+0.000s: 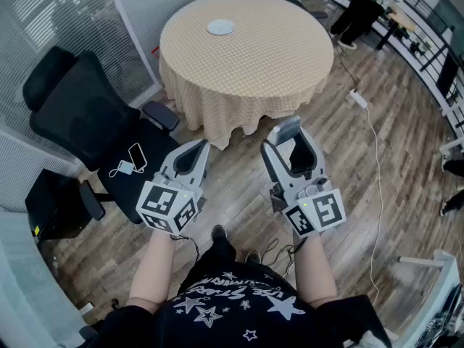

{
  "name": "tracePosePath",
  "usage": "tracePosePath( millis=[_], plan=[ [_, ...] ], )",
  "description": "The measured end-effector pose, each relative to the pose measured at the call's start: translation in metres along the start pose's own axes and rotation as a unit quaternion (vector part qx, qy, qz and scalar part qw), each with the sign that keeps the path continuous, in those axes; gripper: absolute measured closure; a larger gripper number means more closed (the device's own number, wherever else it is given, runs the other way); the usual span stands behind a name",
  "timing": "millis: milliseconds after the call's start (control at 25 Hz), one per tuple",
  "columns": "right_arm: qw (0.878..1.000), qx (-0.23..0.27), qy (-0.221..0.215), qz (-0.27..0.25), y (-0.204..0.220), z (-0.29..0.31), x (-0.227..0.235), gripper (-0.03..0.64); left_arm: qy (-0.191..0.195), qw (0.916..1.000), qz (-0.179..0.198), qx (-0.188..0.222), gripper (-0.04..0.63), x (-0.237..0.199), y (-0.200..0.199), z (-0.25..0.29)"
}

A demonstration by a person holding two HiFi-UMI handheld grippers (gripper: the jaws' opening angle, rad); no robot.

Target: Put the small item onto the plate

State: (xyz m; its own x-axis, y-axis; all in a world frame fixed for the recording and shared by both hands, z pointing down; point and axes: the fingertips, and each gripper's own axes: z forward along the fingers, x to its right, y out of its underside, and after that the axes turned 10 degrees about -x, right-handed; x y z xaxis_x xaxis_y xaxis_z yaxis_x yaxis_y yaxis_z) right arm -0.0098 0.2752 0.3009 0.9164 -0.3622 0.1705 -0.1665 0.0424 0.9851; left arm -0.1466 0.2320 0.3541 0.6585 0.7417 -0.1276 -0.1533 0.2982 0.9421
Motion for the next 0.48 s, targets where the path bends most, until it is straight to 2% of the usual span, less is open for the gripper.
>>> tracePosePath(
  millis=[240,480],
  plan=[
    [0.999,-0.028,0.017,0.017,0.014,-0.05,0.017,0.322,-0.011,0.9998,0.001,-0.016,0.591,0.05,0.014,-0.007],
    [0.999,-0.037,0.009,0.006,0.014,-0.088,0.019,0.322,-0.019,0.9998,0.005,-0.005,0.591,0.089,0.01,-0.023]
  ],
)
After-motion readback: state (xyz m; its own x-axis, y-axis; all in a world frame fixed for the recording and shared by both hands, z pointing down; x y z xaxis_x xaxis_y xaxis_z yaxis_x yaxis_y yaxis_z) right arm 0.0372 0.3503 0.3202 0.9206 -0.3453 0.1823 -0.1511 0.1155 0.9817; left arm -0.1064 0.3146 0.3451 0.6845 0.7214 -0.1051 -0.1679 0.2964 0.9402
